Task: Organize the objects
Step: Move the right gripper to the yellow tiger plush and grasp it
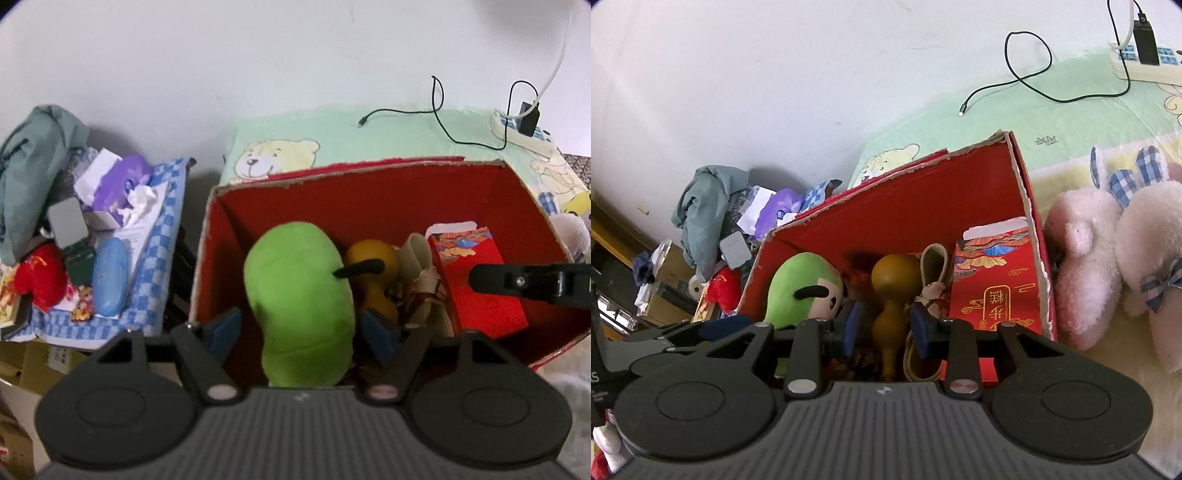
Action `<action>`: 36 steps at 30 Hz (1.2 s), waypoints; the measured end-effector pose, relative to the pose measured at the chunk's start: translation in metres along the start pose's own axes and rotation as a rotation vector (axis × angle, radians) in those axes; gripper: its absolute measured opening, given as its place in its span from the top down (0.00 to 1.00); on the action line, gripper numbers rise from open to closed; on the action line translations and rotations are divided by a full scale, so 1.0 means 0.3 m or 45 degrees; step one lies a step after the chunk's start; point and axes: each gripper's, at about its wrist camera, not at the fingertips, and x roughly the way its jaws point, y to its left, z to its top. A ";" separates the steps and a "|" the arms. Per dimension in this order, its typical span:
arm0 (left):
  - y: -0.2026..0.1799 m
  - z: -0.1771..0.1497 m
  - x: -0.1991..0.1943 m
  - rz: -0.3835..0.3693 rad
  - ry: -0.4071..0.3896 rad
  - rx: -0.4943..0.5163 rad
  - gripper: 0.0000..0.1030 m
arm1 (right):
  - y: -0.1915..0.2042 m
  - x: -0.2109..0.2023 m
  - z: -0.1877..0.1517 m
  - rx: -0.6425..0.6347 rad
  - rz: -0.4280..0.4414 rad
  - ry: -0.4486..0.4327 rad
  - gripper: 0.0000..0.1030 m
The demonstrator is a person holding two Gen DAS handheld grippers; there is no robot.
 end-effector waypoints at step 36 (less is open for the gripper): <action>-0.897 0.055 -0.101 -0.799 0.025 0.268 0.23 | -0.785 -0.701 -0.064 0.449 -0.349 -0.360 0.45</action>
